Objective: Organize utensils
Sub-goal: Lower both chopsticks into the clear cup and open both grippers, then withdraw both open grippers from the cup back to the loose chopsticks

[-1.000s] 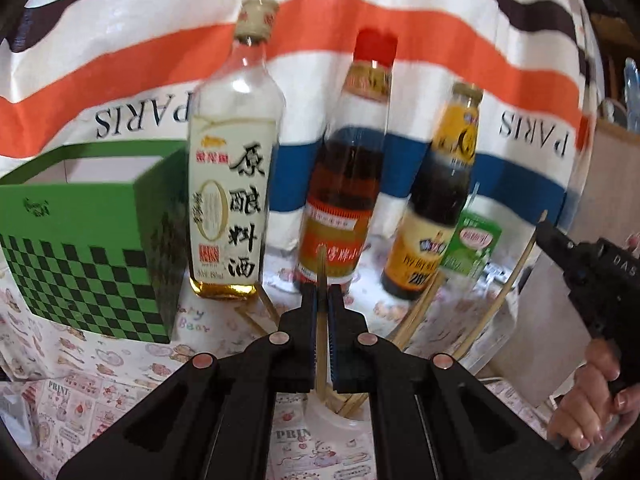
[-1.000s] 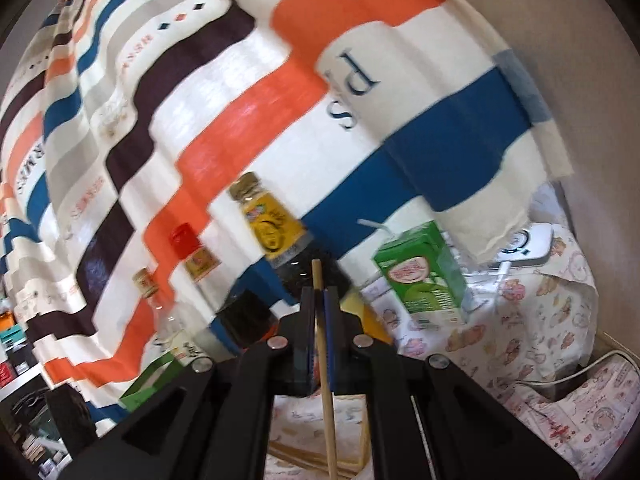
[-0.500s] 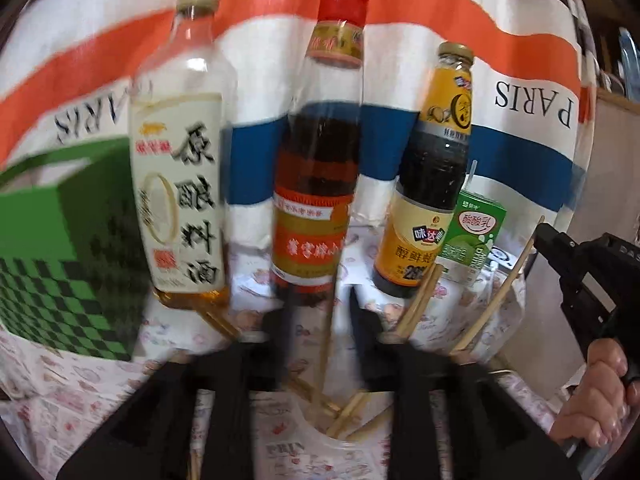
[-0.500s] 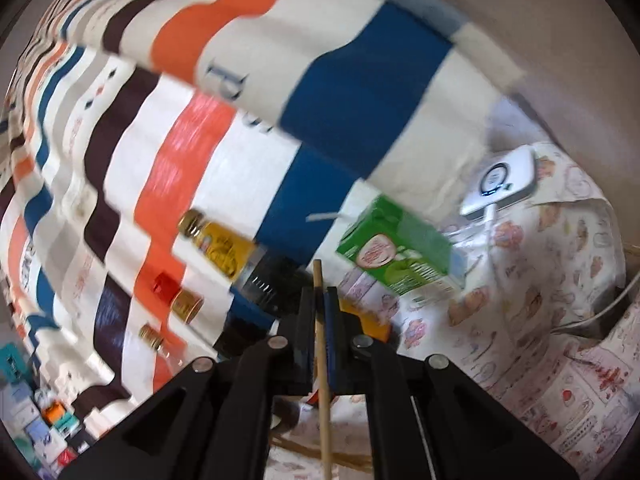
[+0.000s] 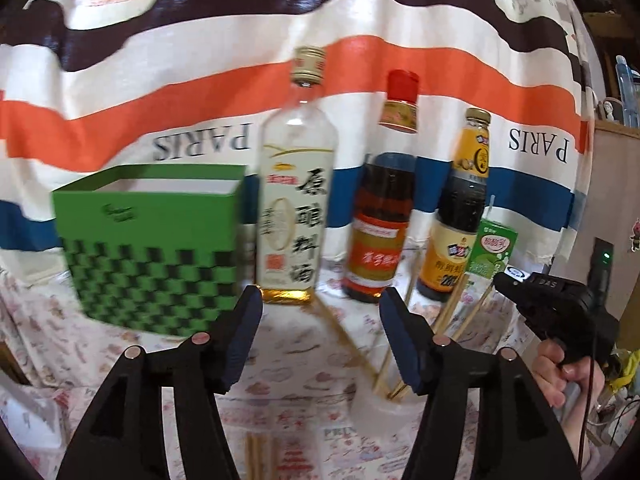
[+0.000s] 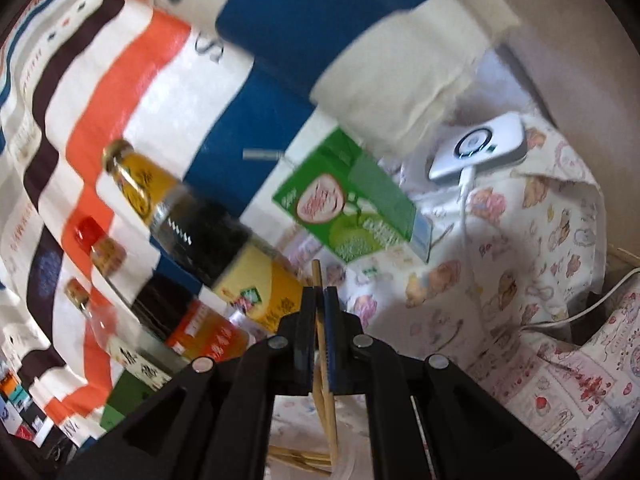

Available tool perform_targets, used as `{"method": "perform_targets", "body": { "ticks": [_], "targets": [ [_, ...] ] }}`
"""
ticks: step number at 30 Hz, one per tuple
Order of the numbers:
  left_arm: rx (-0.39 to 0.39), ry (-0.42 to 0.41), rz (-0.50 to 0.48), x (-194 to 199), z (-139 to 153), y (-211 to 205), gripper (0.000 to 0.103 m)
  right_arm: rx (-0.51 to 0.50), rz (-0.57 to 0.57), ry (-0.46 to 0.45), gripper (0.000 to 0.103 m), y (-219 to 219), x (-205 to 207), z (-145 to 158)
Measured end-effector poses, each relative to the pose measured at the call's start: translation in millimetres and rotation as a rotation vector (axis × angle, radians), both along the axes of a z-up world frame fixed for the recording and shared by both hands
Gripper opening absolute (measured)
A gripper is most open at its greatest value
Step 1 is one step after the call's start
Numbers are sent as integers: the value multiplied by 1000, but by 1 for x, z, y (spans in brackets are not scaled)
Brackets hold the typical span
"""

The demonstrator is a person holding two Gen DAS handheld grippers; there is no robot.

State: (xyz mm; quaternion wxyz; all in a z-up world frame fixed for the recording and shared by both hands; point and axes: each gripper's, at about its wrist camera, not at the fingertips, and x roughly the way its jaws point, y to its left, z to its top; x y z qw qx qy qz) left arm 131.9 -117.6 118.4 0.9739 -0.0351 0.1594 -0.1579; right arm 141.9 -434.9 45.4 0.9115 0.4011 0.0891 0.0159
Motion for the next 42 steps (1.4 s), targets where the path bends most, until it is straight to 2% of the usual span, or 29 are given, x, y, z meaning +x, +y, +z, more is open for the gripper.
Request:
{"method": "perform_targets", "body": {
  "ticks": [9,11,12,13,15,17,19,23,26,30,38,42],
  "targets": [
    [3,-1,92,-32,-17,44,70,-134,131,144,7,35,28,2],
    [0,9,111,-37,-21,53,71,-174,170,195,19,46,33,4],
    [0,12,120,-39,-23,57,72,-195,182,222,31,51,35,4],
    [2,10,128,-42,-25,61,72,-220,193,248,38,57,35,6],
    [11,5,142,-46,-30,68,74,-281,213,276,38,70,33,12],
    [7,20,160,-49,-35,75,75,-360,237,304,43,85,27,19],
    [-3,38,161,-52,-39,82,75,-404,256,328,56,97,19,24],
    [24,30,184,-63,-41,88,81,-431,336,340,57,114,6,23],
    [34,14,189,-71,-43,87,88,-489,313,342,59,125,-12,22],
    [3,8,177,-79,-52,89,95,-601,306,328,62,140,-45,20],
    [-19,113,209,-64,-83,99,96,-577,319,301,65,135,-81,-8],
    [-45,193,233,-54,-95,104,96,-613,320,368,65,136,-79,-27]
  ]
}}
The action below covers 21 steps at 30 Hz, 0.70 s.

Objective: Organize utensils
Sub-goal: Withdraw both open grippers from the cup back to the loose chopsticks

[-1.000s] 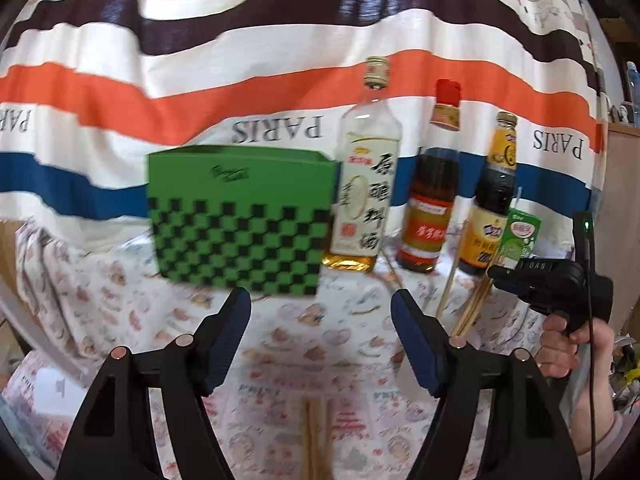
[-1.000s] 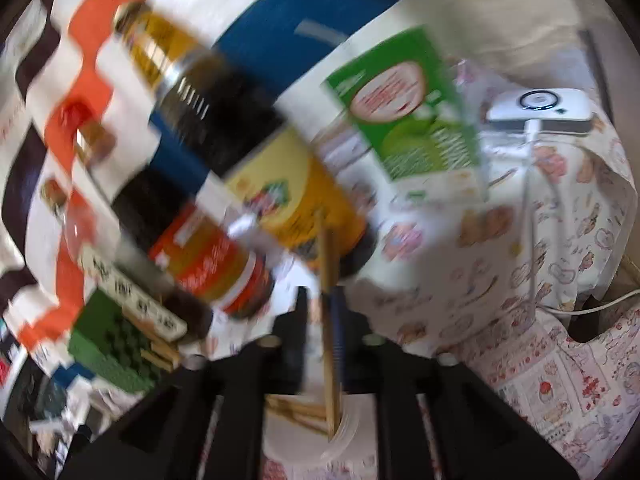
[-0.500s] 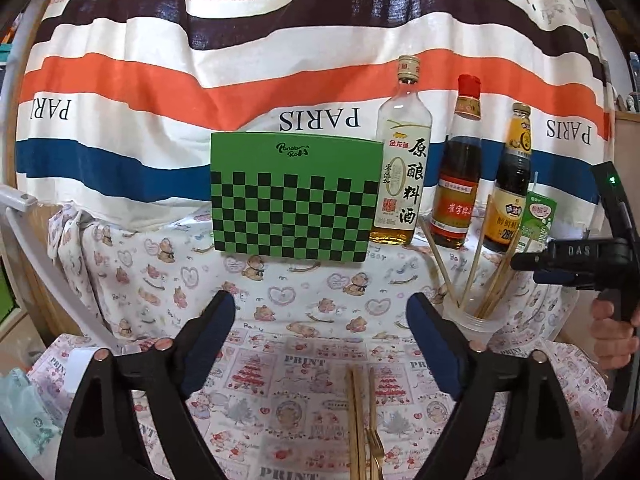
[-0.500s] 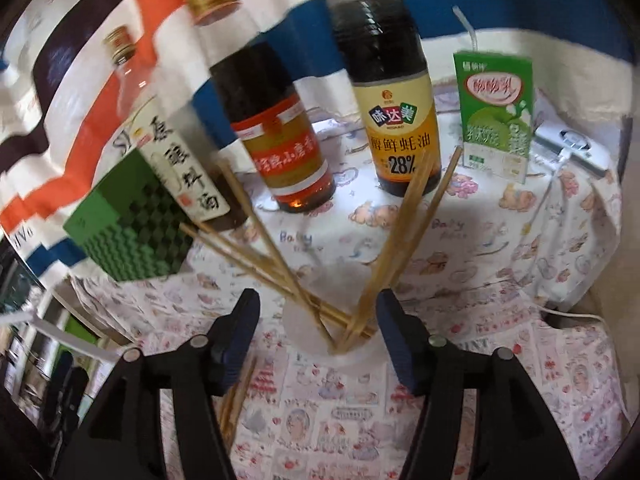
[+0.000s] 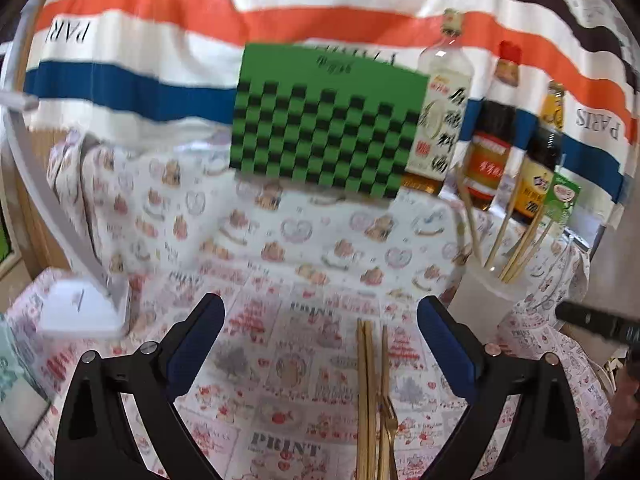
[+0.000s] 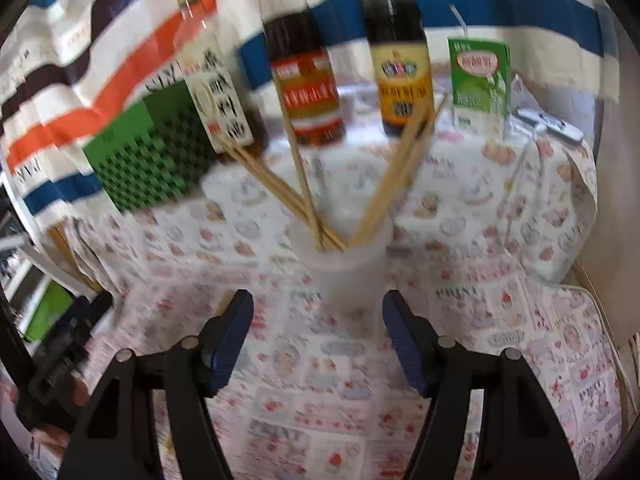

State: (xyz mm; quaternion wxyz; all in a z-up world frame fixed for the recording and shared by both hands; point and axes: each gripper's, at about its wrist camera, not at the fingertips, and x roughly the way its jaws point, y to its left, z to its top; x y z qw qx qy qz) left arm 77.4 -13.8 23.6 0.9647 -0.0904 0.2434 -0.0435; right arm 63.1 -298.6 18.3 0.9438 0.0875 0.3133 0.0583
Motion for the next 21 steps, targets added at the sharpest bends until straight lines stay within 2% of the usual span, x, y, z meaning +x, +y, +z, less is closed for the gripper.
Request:
{"method": "perform_targets", "body": {
  "ticks": [8,15,21],
  "targets": [
    [53,165,18,23,-34,-3,96,-2,33,151,69,4,25,-37],
    [31,311,-6,41,-61,1,96,-33,19,229,69,7,40,-61],
    [71,348,-50,41,-64,-11,96,-33,24,253,69,8,44,-67]
  ]
}}
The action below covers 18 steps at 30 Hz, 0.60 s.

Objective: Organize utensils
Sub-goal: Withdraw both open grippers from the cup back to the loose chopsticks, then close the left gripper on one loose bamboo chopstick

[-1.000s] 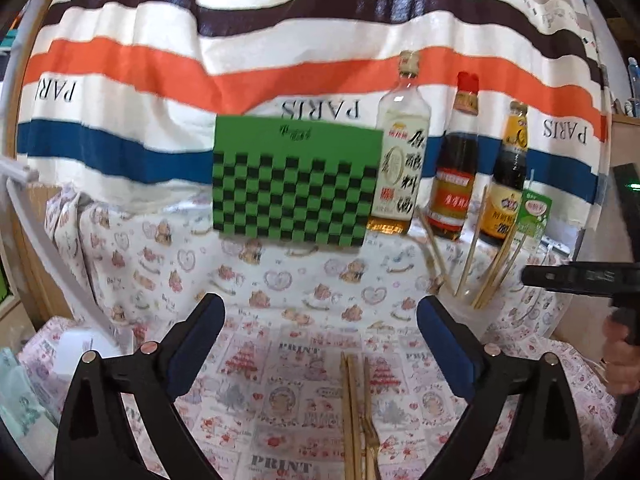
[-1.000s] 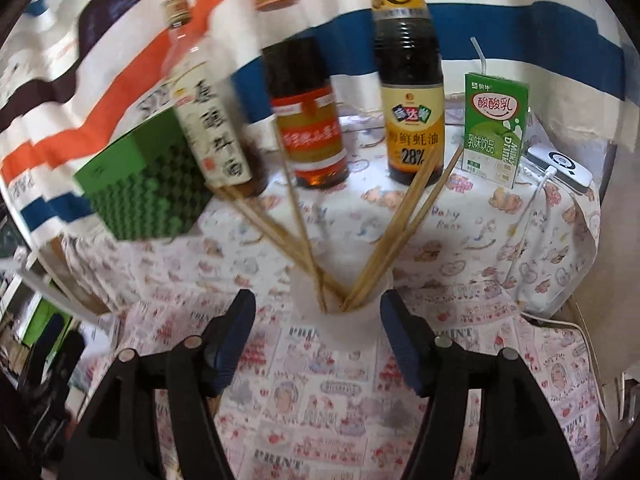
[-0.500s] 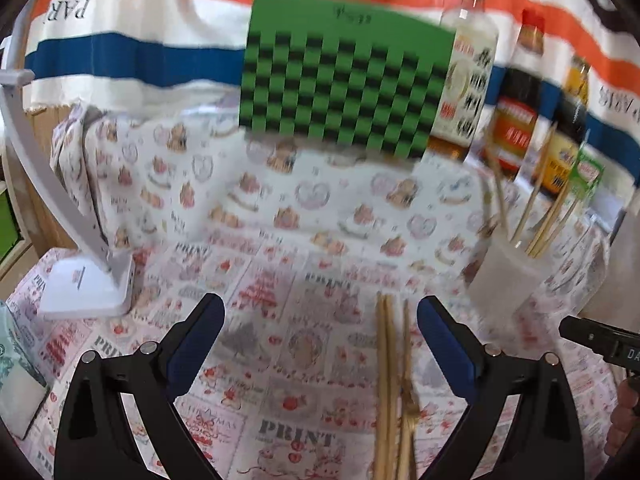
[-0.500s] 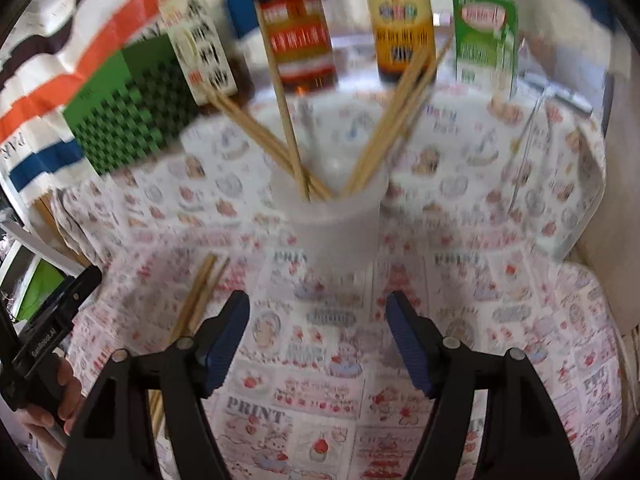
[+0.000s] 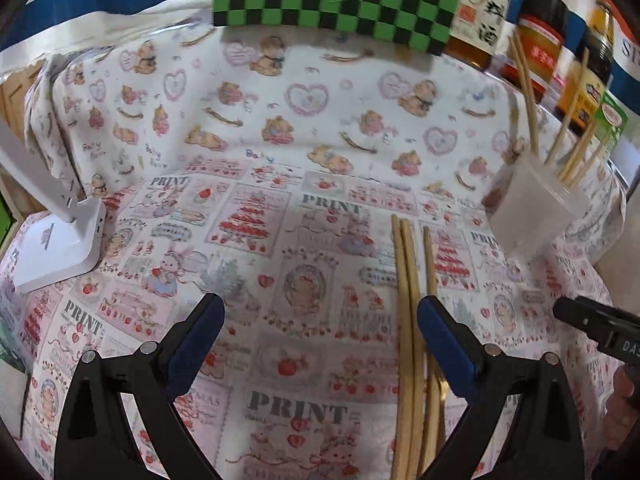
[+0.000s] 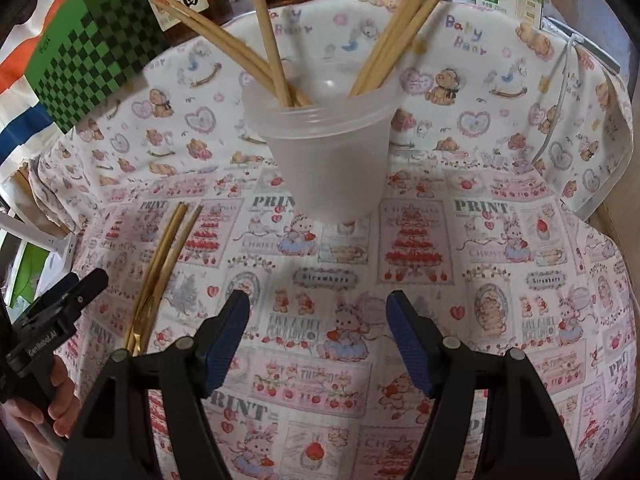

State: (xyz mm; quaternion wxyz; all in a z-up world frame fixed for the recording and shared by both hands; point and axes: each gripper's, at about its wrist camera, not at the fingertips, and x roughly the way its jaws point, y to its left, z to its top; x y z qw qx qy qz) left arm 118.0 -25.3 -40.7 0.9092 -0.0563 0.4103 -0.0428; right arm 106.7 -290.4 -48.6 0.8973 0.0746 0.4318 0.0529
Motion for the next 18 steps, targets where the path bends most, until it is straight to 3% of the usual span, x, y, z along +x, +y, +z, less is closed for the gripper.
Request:
{"method": "perform_targets", "body": {
  "ticks": [3,11,18],
  "targets": [
    [-7,5,-26,-2,2,-5,92,-21,-6,5,70,3,1,-3],
    [-36,47,-105,-3,2,-17,56,-34,-8,18,70,4,5,-6],
    [18,117,-171,-5,-9,-37,39,-42,-15,25,70,3,7,-8]
  ]
}}
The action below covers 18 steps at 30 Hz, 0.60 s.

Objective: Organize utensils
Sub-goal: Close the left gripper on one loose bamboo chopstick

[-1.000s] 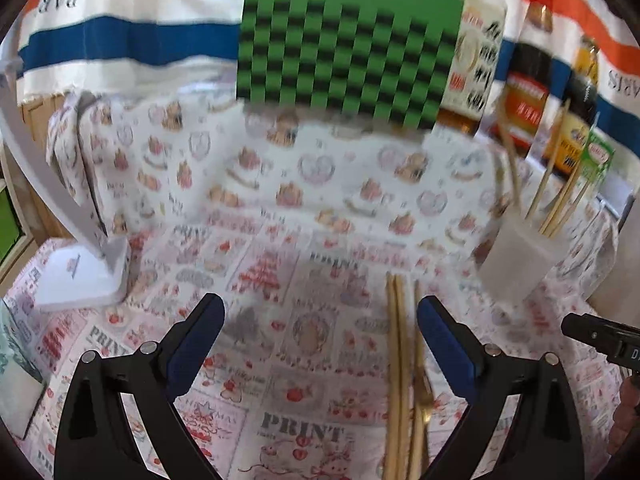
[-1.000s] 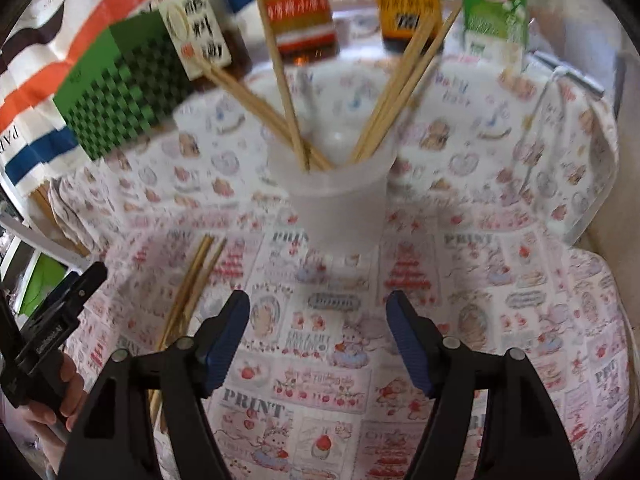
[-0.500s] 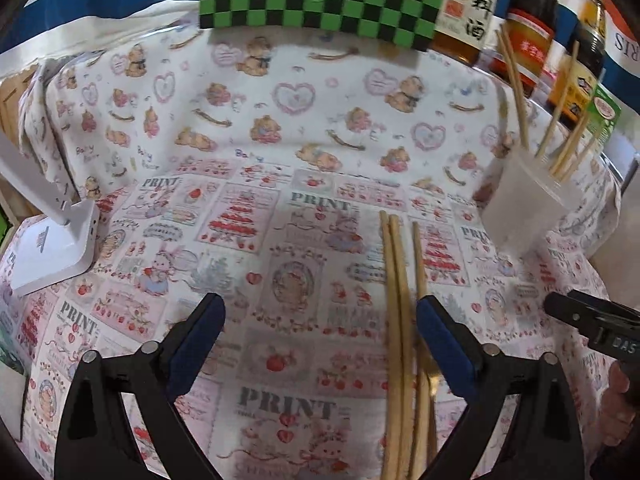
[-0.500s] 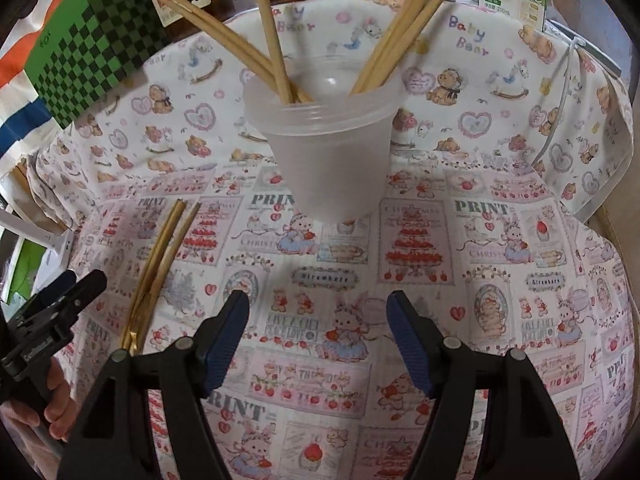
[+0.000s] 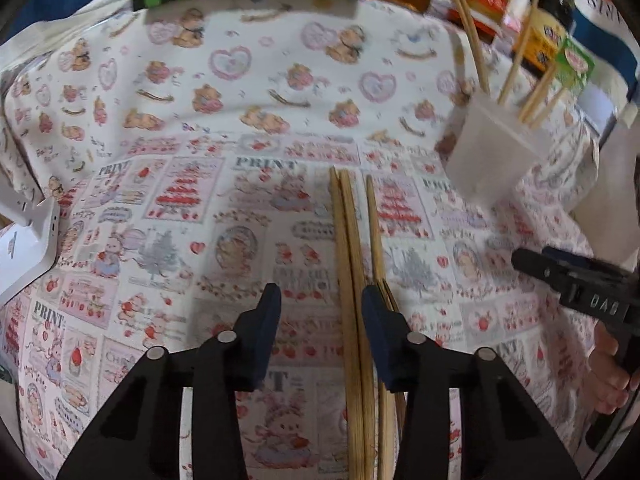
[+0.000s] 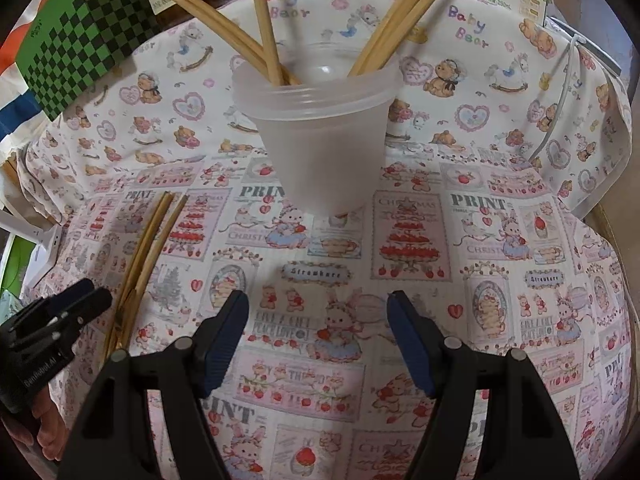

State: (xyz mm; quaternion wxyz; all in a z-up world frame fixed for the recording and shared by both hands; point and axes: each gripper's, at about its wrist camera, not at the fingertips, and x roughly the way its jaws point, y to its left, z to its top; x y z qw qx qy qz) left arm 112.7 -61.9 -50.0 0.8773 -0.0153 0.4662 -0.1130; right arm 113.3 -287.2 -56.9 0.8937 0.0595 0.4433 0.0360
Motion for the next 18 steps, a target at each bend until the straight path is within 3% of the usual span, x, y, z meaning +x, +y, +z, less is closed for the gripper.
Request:
{"method": "perform_targets", "body": {
  "ticks": [3,7,11,14,18],
  "targets": [
    [24,6,-9,-1,-3,-4,37,-4,-2,4,70,0,1,-1],
    [-5,29,3,0,-3,2,33,-7,-2,5,70,0,2,-2],
    [-49,44,11,1,-2,8,21,-9,-3,6,70,0,3,-3],
    [-33,40,16,-1,0,8,15,-10,-4,5,70,0,3,-3],
    [-37,43,17,-2,1,9,15,-11,-4,5,70,0,3,-3]
  ]
}}
